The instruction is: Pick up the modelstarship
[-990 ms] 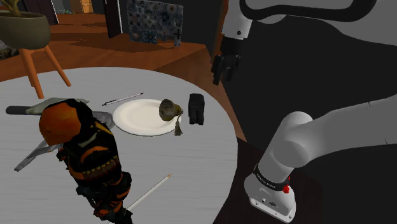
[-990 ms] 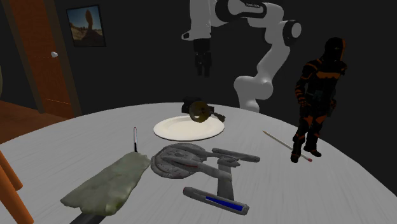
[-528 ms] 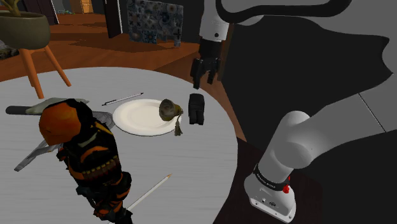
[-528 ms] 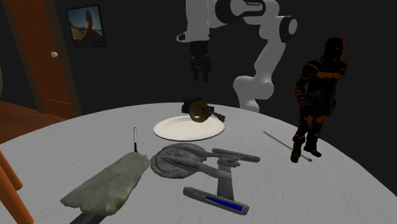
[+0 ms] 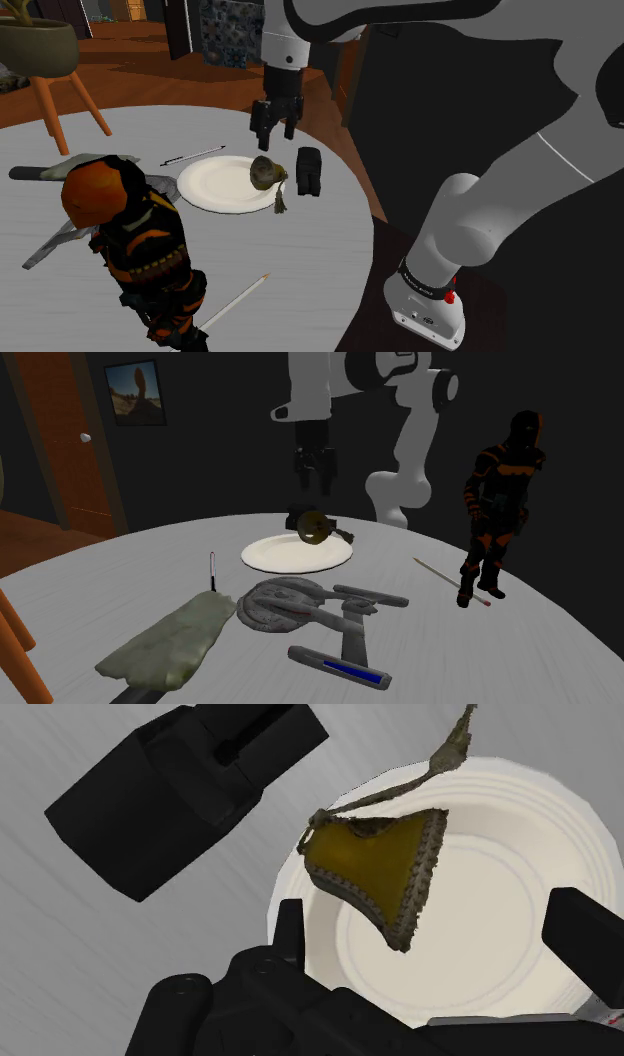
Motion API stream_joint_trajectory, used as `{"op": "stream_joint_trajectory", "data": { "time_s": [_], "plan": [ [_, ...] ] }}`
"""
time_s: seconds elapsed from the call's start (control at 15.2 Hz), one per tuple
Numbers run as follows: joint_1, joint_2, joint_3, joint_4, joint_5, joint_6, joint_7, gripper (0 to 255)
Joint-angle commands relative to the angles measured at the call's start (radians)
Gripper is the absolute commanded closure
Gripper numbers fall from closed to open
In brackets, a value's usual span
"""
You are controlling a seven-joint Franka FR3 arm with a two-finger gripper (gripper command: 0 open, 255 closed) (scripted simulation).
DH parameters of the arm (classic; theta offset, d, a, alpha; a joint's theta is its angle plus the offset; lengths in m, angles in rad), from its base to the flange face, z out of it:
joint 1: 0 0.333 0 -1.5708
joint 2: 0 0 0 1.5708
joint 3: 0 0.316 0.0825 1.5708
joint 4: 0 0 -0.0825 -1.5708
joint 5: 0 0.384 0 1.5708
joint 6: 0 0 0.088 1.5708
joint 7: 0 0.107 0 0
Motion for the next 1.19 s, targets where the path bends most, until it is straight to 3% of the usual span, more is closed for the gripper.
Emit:
{"op": "stream_joint_trajectory", "data": {
  "time_s": [0.0,0.53,1.12],
  "plan": [
    [0.014,0.066,0.030,0.050,-0.001,0.021,0.017,0],
    [0.073,0.305,0.140,0.255,-0.048,0.065,0.094,0],
    [0.177,0.609,0.232,0.564,-0.177,0.047,0.194,0]
  ]
}}
